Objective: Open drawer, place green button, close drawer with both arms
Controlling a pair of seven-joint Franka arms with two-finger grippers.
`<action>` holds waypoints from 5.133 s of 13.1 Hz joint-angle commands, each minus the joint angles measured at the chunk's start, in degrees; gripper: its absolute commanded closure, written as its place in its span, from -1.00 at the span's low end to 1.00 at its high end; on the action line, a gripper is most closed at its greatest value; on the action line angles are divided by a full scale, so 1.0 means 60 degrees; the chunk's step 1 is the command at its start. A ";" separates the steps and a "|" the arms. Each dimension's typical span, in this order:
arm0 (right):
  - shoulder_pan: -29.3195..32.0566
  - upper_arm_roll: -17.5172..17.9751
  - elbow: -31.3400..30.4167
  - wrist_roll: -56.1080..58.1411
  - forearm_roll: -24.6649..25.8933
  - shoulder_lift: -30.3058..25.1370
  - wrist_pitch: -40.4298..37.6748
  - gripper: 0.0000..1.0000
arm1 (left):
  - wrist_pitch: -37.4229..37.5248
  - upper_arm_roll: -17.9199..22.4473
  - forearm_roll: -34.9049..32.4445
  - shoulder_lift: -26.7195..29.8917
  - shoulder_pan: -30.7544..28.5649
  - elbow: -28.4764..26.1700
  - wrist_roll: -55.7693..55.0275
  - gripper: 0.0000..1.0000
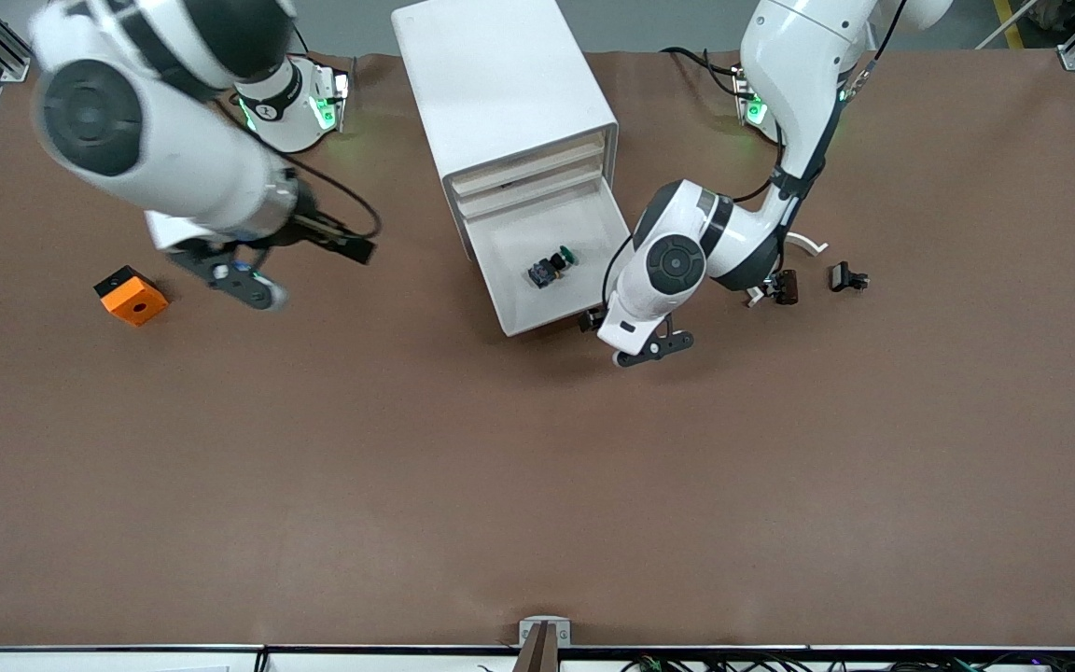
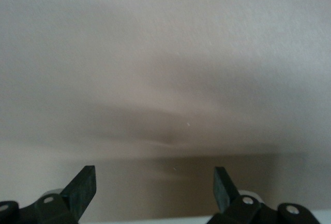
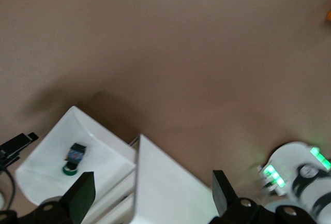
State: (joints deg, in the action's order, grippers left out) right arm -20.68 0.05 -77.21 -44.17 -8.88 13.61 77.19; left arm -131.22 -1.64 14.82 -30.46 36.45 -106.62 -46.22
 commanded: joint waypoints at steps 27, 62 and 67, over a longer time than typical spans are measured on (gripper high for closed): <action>0.3285 0.0168 -0.2015 0.8388 0.1744 -0.2034 0.2809 -1.00 | -0.0014 -0.2832 -0.1089 0.0476 -0.3023 0.0484 -0.3518 -1.00; 0.3549 0.0183 -0.1897 0.8430 0.1846 -0.1975 0.2751 -1.00 | 0.7311 -0.0254 -0.2060 0.6526 -0.6500 0.1628 0.6414 -1.00; 0.3520 0.0183 -0.1912 0.8474 0.1846 -0.1960 0.2707 -1.00 | 0.7046 -0.0502 -0.2556 0.6512 -0.6485 0.1687 0.6340 -1.00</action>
State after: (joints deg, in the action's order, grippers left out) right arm 0.11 0.74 -89.02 5.91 1.21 1.99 93.82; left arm -88.28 -3.89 1.63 7.92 -2.64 -96.22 -8.59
